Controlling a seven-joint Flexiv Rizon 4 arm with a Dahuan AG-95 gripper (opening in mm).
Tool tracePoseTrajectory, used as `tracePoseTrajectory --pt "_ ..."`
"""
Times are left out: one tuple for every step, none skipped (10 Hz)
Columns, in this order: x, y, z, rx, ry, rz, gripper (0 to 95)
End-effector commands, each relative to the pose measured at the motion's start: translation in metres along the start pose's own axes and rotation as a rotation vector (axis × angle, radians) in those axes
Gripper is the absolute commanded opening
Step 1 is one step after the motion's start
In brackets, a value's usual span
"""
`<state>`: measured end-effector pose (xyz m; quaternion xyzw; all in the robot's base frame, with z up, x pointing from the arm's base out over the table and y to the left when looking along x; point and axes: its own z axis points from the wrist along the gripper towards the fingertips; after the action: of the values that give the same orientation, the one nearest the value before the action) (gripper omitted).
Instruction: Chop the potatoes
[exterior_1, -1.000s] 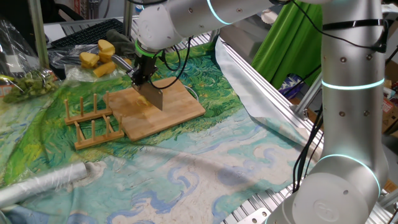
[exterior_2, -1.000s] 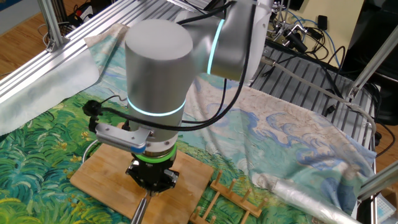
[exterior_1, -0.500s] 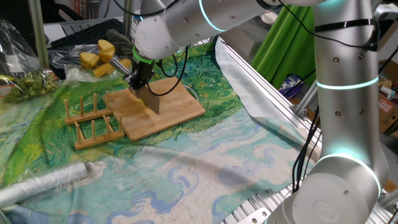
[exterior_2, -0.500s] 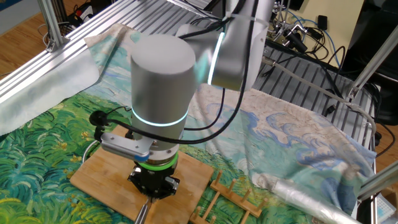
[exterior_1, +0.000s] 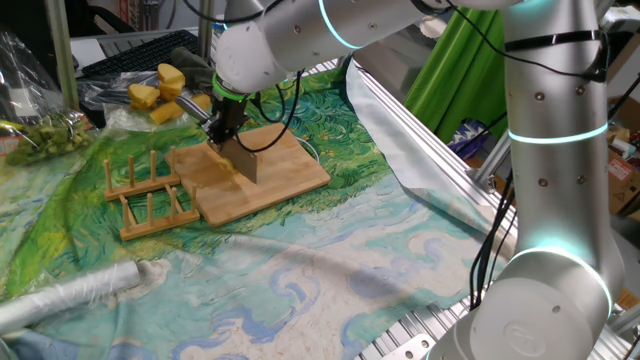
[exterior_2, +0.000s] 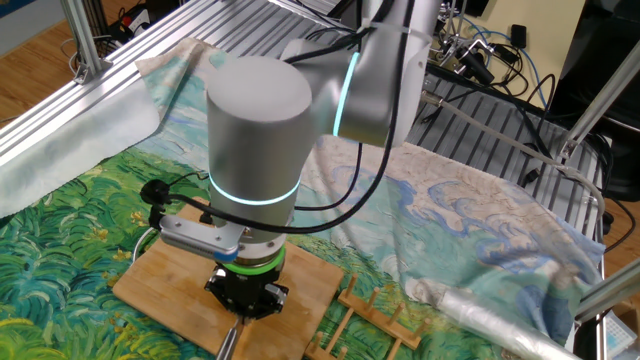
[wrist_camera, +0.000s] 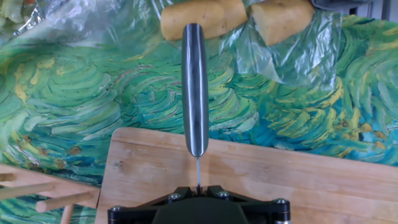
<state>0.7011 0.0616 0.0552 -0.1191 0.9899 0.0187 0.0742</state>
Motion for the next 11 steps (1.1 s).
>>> tracePoseTrajectory --pt "0.000 0.000 -0.004 0.006 -0.007 0.004 0.0" --pt "0.000 -0.001 -0.005 0.005 -0.007 0.004 0.0" --pt "0.000 -0.001 -0.009 0.005 -0.005 0.002 0.0" --pt "0.000 -0.001 -0.007 0.003 -0.003 0.002 0.0" --pt "-0.001 0.000 0.001 0.004 -0.007 0.006 0.0" --pt "-0.001 0.001 0.011 0.008 -0.021 0.011 0.0" --pt "-0.001 0.002 0.020 0.009 -0.027 0.016 0.0" --pt "-0.001 0.002 0.020 0.009 -0.018 0.017 0.0" --pt "-0.002 0.003 0.014 0.000 -0.018 0.017 0.0" --pt "-0.002 0.003 0.014 0.001 -0.020 0.017 0.0" --pt "-0.001 0.003 0.017 0.004 -0.019 0.016 0.0"
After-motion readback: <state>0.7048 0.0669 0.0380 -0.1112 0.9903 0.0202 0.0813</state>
